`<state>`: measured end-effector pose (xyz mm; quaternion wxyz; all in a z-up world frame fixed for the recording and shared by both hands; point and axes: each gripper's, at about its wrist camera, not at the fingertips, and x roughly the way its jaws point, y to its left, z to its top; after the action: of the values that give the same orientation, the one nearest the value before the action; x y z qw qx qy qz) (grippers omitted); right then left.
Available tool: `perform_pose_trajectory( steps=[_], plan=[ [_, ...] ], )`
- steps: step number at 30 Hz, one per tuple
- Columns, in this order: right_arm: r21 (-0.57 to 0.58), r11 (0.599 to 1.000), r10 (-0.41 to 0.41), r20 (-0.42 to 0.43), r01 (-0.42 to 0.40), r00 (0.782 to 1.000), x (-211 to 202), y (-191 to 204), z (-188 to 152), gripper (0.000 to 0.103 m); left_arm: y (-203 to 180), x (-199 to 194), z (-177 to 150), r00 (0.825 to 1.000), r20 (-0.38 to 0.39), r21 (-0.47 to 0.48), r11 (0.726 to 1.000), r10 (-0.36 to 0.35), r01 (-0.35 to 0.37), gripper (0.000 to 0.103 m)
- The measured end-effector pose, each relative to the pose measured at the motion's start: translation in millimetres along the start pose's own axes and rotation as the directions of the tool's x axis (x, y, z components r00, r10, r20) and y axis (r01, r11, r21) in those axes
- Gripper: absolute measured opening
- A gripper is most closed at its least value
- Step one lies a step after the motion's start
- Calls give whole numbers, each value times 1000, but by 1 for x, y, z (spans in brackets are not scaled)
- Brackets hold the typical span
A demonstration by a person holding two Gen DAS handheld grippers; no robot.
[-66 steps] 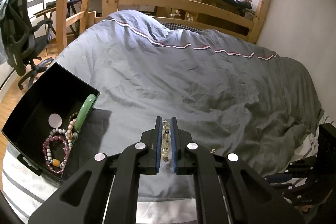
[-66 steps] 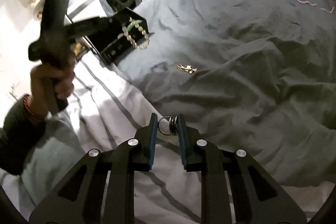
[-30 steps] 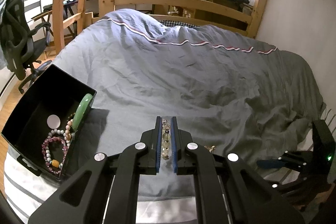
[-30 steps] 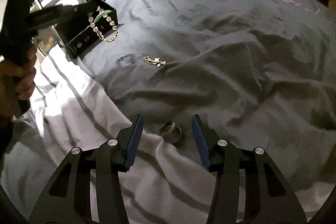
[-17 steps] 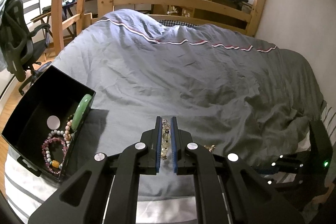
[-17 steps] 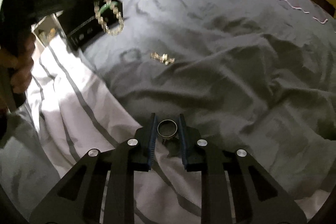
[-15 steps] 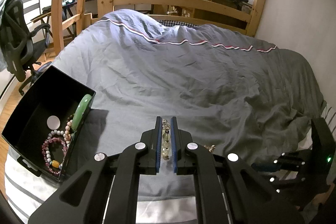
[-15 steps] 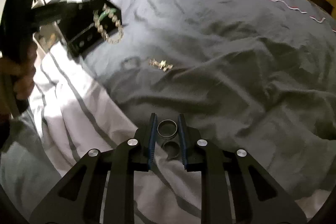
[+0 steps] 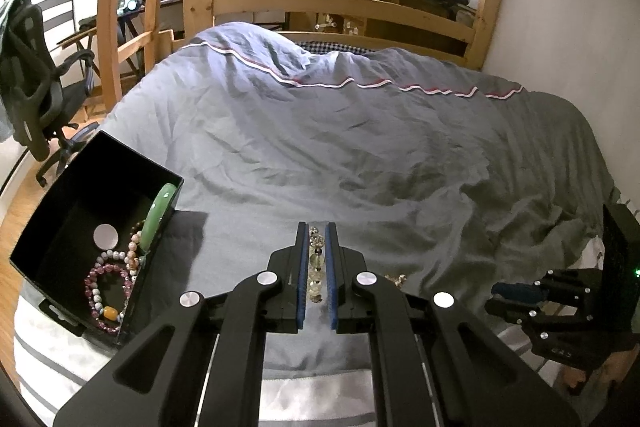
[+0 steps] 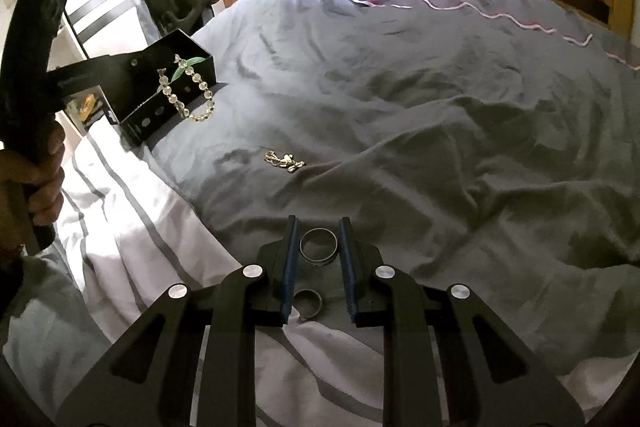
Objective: Organize jewelry
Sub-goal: 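Carry the gold chain with the left tool while the right tool carries the silver ring to the box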
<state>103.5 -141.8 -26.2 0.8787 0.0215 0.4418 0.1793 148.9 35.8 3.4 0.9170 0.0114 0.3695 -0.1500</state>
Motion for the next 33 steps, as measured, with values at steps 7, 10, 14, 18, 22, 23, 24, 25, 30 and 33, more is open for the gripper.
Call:
perform_pose_trajectory(
  steps=[7, 10, 14, 18, 22, 23, 24, 25, 30, 33],
  plan=[
    [-1, 1000, -16, 37, 16, 999, -25, 13, 14, 21, 6, -25, -2, 999, 24, -16, 999, -29, 29, 8],
    [14, 1000, 1, 55, -1, 998, -33, 20, 24, 20, 16, -37, 0, 998, 42, -39, 998, -48, 49, 8],
    [23, 999, 25, 67, -27, 997, -36, 33, 39, 21, 34, -47, 3, 996, 57, -75, 994, -72, 77, 8],
    [7, 999, 50, 67, -50, 996, -33, 51, 56, 21, 57, -60, 7, 992, 86, -115, 988, -92, 102, 8],
    [-10, 997, 79, 59, -79, 995, -26, 71, 76, 21, 88, -72, 8, 988, 123, -174, 978, -97, 118, 8],
    [-13, 996, 87, 57, -86, 995, -24, 75, 79, 21, 97, -75, 8, 988, 130, -190, 976, -85, 109, 8],
    [-18, 995, 100, 53, -100, 994, -20, 82, 86, 21, 102, -76, 8, 988, 133, -199, 974, -80, 106, 8],
    [-22, 994, 104, 50, -103, 993, -17, 87, 90, 21, 110, -77, 7, 988, 136, -214, 972, -71, 99, 8],
    [-86, 991, 109, 32, -106, 994, 6, 121, 117, 20, 130, -81, 4, 988, 150, -256, 965, -22, 60, 8],
    [-130, 985, 113, 20, -110, 993, 22, 143, 134, 20, 137, -82, 5, 988, 154, -265, 964, 30, 12, 8]
  ],
)
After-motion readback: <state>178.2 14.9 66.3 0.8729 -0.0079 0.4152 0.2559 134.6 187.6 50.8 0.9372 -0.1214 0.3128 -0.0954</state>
